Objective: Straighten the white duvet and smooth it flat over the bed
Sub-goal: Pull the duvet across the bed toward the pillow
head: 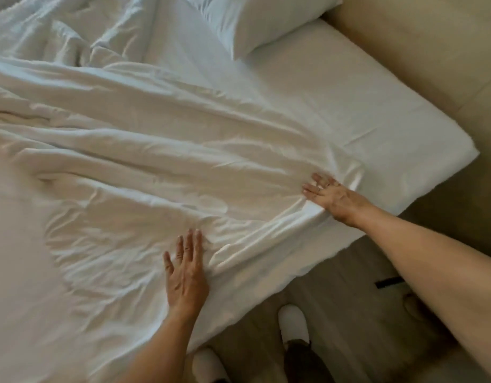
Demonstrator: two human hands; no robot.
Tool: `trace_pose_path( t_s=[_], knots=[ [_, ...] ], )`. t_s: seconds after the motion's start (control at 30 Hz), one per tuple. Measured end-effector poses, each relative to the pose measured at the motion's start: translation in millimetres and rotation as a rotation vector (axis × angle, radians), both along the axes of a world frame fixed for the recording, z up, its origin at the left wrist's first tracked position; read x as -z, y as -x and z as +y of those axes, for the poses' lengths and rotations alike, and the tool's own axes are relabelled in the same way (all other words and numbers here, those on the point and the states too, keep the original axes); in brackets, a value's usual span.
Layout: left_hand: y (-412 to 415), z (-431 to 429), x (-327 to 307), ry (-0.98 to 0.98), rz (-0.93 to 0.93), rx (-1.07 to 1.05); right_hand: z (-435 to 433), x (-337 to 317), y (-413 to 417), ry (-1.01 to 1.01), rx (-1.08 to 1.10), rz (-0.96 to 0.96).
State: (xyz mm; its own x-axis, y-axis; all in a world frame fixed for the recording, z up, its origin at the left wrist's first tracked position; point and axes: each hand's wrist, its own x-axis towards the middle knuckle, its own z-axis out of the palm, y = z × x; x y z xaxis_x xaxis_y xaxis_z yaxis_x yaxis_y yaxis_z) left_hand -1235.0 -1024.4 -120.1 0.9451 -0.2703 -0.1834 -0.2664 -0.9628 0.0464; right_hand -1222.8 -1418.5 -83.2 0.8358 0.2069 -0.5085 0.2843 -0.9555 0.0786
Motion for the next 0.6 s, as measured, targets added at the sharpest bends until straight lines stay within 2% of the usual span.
trace_pose_path(
  t_s=[0.13, 0.27, 0.4, 0.47, 0.6],
  knots=[
    [30, 124, -10, -0.179, 0.072, -0.247, -2, -4, 18, 0.055, 0.083, 0.027],
    [55, 197, -20, -0.215, 0.2, -0.319, 37, 8, 21, -0.015, 0.004, -0.027],
    [68, 212, -19, -0.153, 0.276, -0.18, 141, 10, 17, -0.201, -0.275, 0.031],
    [72, 207, -13, -0.113, 0.255, -0.055, 197, 18, 18, -0.26, -0.329, 0.05],
    [71, 172, 4, -0.085, 0.188, 0.08, 270, 32, 21, -0.212, -0.373, -0.022]
  ],
)
